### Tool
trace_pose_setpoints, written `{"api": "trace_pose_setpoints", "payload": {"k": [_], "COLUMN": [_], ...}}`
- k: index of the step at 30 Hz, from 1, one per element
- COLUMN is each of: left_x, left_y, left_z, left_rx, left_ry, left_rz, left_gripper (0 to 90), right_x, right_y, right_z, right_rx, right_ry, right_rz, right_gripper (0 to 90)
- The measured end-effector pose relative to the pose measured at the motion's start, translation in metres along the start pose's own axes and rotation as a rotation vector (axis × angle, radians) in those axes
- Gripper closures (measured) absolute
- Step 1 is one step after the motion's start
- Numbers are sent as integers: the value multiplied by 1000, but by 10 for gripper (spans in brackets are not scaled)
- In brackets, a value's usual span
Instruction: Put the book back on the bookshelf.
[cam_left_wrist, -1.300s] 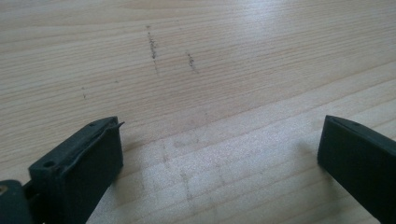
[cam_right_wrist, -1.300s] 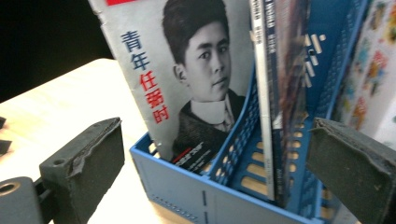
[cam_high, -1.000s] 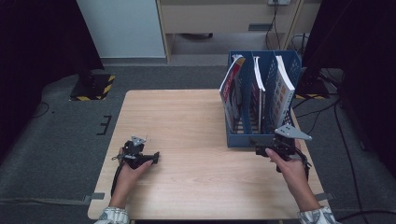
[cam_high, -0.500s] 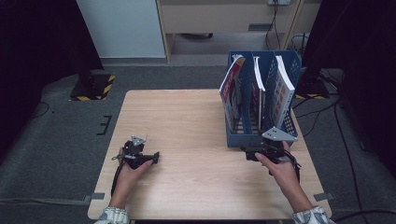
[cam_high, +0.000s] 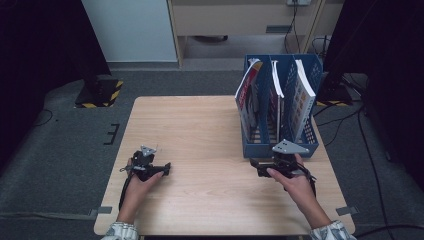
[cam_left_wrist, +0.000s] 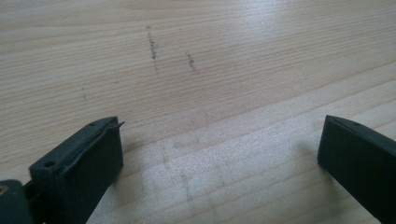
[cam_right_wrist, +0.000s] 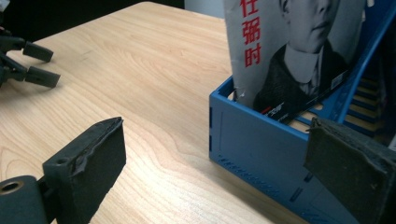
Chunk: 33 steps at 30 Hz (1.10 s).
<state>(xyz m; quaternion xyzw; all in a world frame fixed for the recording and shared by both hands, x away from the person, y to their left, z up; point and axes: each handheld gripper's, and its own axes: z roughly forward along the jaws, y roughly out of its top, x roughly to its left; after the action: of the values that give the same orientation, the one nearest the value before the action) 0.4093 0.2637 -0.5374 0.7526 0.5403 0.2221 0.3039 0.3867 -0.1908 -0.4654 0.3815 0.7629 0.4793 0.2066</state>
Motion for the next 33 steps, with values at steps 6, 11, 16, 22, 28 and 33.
{"api": "trace_pose_setpoints", "payload": {"k": [6, 11, 16, 22, 28, 33], "left_x": [0, 0, 0, 0, 0, 0], "left_y": [0, 0, 0, 0, 0, 0], "left_z": [0, 0, 0, 0, 0, 0], "left_rx": [0, 0, 0, 0, 0, 0], "left_ry": [0, -1, 0, -1, 0, -1], "left_rz": [0, -1, -1, -1, -1, -1], "left_gripper": [0, 0, 0, 0, 0, 0], "right_x": [6, 14, 22, 31, 41, 44], "right_y": [-3, -8, -14, -21, -29, -32], "right_z": [5, 13, 22, 33, 43, 50], "right_rx": [23, 68, 112, 176, 230, 262], "right_ry": [23, 63, 85, 96, 123, 132], "right_rz": [-9, -37, -60, -85, -121, -134], "right_gripper": [59, 59, 60, 64, 66, 66]}}
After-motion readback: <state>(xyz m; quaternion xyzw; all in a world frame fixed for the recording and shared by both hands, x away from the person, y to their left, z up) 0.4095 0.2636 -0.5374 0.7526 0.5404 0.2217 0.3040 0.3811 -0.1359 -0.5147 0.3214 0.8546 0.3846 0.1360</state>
